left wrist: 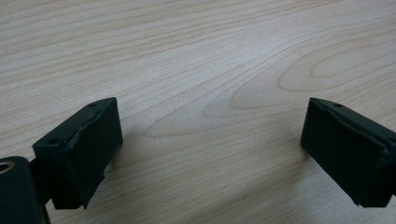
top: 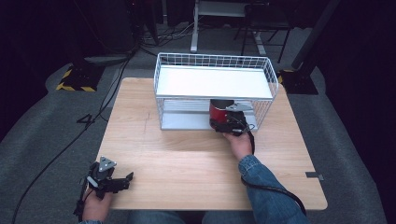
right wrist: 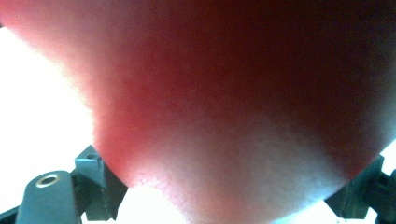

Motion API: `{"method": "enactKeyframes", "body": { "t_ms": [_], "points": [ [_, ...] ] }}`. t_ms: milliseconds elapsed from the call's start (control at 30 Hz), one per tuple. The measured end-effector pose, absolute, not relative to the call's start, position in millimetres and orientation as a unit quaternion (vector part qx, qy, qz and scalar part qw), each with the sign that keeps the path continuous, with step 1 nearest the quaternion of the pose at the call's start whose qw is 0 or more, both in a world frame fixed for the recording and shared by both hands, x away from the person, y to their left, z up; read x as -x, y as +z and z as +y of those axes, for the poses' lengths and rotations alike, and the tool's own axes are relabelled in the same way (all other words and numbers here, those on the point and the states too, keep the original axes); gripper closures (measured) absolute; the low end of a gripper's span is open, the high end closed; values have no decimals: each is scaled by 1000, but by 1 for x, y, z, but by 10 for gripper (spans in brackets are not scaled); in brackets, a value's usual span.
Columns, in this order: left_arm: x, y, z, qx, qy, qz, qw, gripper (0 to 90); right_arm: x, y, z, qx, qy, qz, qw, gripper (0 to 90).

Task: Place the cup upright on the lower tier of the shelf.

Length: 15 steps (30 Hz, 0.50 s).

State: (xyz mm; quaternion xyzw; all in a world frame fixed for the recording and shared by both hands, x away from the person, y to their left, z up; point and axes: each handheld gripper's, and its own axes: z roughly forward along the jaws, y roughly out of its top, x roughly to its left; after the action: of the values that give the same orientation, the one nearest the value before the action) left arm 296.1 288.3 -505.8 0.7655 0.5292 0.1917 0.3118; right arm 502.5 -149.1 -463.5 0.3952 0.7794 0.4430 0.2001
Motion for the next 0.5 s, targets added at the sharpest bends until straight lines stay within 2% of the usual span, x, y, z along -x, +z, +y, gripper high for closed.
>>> {"method": "enactKeyframes", "body": {
  "t_ms": [500],
  "points": [
    [-296,-506,288,-766,194,529,311,57,-524,-474,-124,-392,452,771,216,168]
  ]
}}
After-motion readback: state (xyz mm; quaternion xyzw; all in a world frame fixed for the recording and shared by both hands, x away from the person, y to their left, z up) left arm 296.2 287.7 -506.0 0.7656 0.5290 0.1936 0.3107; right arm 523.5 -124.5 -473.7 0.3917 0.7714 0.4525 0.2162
